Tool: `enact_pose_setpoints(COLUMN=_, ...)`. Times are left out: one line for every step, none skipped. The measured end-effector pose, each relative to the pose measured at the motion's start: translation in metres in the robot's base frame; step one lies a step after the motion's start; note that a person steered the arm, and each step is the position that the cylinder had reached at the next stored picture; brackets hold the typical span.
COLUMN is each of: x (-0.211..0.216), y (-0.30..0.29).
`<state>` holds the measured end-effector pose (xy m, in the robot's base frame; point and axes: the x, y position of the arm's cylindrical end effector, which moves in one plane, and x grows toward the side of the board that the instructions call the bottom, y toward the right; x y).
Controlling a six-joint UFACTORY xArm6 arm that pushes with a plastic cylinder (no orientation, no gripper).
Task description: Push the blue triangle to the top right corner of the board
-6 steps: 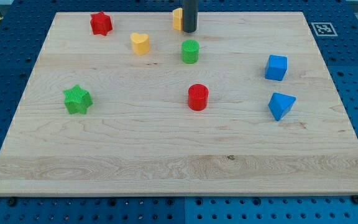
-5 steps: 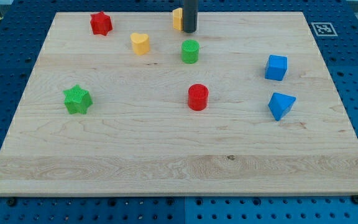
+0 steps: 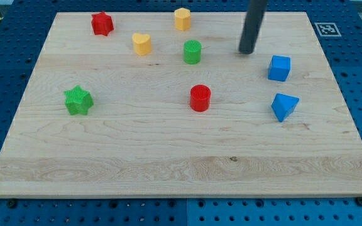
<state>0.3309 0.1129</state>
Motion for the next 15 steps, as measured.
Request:
enact_pose_setpoints(x=0.039, y=-0.037)
enact_pose_setpoints(x=0.078, y=-0.028)
enact_pose_setpoints(x=0.11, y=-0.021)
enact_pose_setpoints(x=0.149, y=-0.021)
enact_pose_setpoints(x=0.184, y=-0.012)
enact_pose_setpoints(x=0.2, y=0.038)
enact_pose_setpoints(x=0.188, y=0.105)
enact_pose_setpoints(x=0.152, y=0.117)
enact_pose_setpoints(x=0.119, y=0.079)
enact_pose_setpoints(x=0.111, y=0.068)
enact_pose_setpoints(x=0.118, y=0.116)
enact_pose_setpoints(x=0.141, y=0.144)
enact_pose_setpoints(x=0.182, y=0.136)
enact_pose_setpoints(x=0.173, y=0.089)
enact_pose_setpoints(x=0.109, y=0.042)
